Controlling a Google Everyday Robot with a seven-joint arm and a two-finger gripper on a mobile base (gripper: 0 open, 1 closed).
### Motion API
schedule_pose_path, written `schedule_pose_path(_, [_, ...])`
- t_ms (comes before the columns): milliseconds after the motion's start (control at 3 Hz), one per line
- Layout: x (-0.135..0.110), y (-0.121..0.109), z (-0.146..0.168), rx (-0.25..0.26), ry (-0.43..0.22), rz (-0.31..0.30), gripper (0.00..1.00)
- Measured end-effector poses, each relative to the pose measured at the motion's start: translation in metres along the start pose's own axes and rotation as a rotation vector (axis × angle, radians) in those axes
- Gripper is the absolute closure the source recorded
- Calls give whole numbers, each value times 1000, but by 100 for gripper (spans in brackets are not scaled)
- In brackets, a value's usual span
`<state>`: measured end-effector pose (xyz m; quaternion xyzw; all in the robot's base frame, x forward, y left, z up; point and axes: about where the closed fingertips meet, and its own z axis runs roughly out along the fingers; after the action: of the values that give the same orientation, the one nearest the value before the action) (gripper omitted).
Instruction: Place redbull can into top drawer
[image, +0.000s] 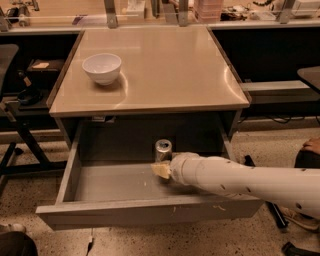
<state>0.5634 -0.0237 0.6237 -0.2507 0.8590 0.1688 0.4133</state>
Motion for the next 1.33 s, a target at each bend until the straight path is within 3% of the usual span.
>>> schedule_pose_path(333, [0,0,0,0,0,0,0])
schedule_pose_path(667, [-3,2,0,1,0,-10,0])
schedule_pose_path(1000, [-5,3,-20,43,23,10,0])
schedule_pose_path(1333, [-5,-15,-63,164,26,24,0])
